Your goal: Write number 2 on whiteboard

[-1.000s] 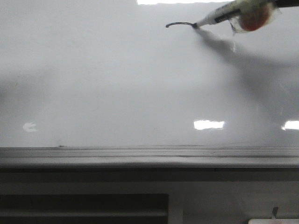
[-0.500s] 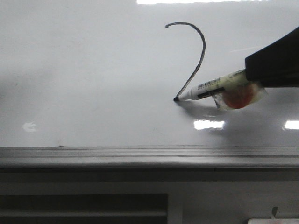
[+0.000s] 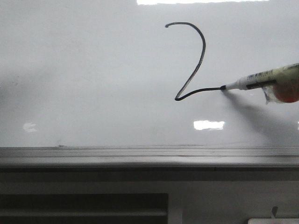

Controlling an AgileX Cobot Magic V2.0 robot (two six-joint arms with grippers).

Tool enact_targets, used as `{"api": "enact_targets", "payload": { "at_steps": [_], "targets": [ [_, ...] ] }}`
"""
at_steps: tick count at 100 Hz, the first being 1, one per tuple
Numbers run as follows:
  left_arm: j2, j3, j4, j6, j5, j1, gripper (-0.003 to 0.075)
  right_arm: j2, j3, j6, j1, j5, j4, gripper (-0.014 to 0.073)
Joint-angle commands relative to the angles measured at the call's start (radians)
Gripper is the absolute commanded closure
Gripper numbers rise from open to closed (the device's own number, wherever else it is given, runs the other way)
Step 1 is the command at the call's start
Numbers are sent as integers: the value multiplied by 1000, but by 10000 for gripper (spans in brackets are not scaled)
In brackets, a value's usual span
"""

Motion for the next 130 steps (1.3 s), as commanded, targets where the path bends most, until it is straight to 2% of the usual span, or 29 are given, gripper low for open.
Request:
{"api": "enact_targets", "payload": {
  "at_steps": [1,12,23,37,47,62,69,87,109,130],
  "targets": [
    [-5,-25,-17,-11,-58,0,740,-29,-44,29,-12,63,-11,646],
    [-5,-25,-39,-11,-52,-2,740,-57,-114,26,-12,192,-14,647],
    [7,-34,-60,-11,-33,-2,739,-30,-198,26,-12,232,-29,647],
    [63,-70,-73,-8,69,-2,715,82,-305,26,-12,316,-65,647],
    [108,-99,-101,21,131,-15,601,194,-375,18,-12,380,-85,647],
    [169,-127,-106,82,126,-102,321,334,-471,-43,-12,519,-87,647],
    [203,-137,-101,109,122,-144,270,384,-513,-62,-10,576,-87,647],
    [311,-153,-76,136,106,-211,303,456,-599,-79,17,653,-89,647],
    [367,-168,-35,142,56,-217,342,461,-614,-84,21,695,-103,647],
    [369,-168,-35,172,40,-217,440,461,-614,-91,21,706,-109,647]
  ]
}}
